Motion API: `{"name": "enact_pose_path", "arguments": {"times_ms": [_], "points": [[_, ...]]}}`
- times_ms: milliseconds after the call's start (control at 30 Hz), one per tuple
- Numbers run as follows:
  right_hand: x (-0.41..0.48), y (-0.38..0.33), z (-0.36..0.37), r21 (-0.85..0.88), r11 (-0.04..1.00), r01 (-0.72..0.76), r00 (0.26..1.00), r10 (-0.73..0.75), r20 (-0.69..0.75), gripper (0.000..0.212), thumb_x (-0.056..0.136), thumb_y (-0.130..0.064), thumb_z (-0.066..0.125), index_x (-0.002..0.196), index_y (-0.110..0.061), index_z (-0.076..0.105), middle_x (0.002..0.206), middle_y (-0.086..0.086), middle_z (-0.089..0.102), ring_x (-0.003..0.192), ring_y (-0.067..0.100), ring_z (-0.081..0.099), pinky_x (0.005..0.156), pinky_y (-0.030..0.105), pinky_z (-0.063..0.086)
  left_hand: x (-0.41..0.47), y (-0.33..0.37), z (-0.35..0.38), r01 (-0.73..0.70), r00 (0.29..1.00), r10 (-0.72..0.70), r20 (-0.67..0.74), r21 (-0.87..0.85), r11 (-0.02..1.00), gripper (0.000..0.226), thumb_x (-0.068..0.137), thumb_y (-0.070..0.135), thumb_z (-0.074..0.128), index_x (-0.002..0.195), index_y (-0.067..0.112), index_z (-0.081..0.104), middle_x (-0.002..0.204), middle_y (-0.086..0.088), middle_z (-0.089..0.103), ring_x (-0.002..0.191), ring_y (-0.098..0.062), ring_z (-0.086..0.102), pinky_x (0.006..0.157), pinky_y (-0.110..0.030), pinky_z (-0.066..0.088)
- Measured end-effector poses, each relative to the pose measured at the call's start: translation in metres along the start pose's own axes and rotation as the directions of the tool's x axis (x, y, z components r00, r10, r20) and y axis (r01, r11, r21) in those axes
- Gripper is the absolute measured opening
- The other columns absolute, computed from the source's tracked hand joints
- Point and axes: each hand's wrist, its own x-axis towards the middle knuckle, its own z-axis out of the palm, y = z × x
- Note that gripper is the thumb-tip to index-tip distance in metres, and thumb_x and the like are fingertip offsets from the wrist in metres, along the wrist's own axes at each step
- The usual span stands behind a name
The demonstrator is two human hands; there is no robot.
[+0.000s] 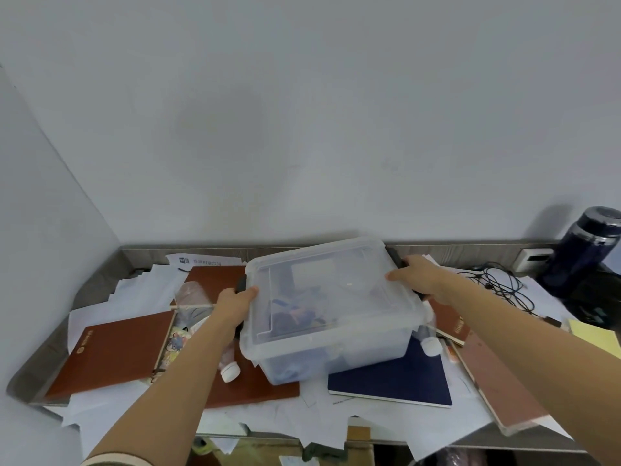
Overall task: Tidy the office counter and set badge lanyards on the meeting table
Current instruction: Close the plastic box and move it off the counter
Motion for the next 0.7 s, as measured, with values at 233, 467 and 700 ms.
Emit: {"name": "enact_pose_path", "arguments": {"times_ms": [233, 467, 700], "points": [[0.010, 0.002, 0.021, -0.288, 0.958, -0.006, 0.981, -0.049, -0.186, 0.055, 0.100, -0.044, 0.046, 0.130, 0.003, 0.041, 0.124, 0.020, 0.058, 0.113, 0.035, 0.055, 0.081, 0.034, 0.039, 0.006, 0.007, 0.008, -0.010, 1.000, 0.009, 0.013, 0.056, 0.998, 0.038, 0.099, 0.022, 0.049, 0.129, 0.001, 0.041, 0.101, -0.013, 0.057, 0.081, -0.024, 0.055, 0.069, -0.037, 0.046], [0.001, -0.004, 0.032, -0.434, 0.901, -0.021, 0.962, -0.100, -0.254, 0.035, 0.106, -0.022, 0.033, 0.132, 0.001, 0.041, 0.130, 0.020, 0.050, 0.110, 0.038, 0.058, 0.085, 0.040, 0.048, 0.010, 0.002, 0.016, -0.094, 0.994, 0.106, -0.036, 0.238, 0.967, 0.036, 0.099, 0.028, 0.045, 0.126, 0.005, 0.042, 0.104, -0.011, 0.055, 0.086, -0.024, 0.056, 0.070, -0.035, 0.047], [0.005, 0.010, 0.035, -0.313, 0.949, 0.044, 0.935, -0.149, -0.321, 0.041, 0.098, -0.042, 0.046, 0.128, -0.015, 0.047, 0.089, 0.002, 0.060, 0.087, 0.029, 0.062, 0.075, 0.038, 0.048, 0.009, -0.002, 0.016, -0.166, 0.967, 0.193, -0.169, 0.159, 0.973, 0.041, 0.097, 0.046, 0.041, 0.111, 0.009, 0.048, 0.097, -0.010, 0.060, 0.078, -0.021, 0.055, 0.063, -0.031, 0.044]]}}
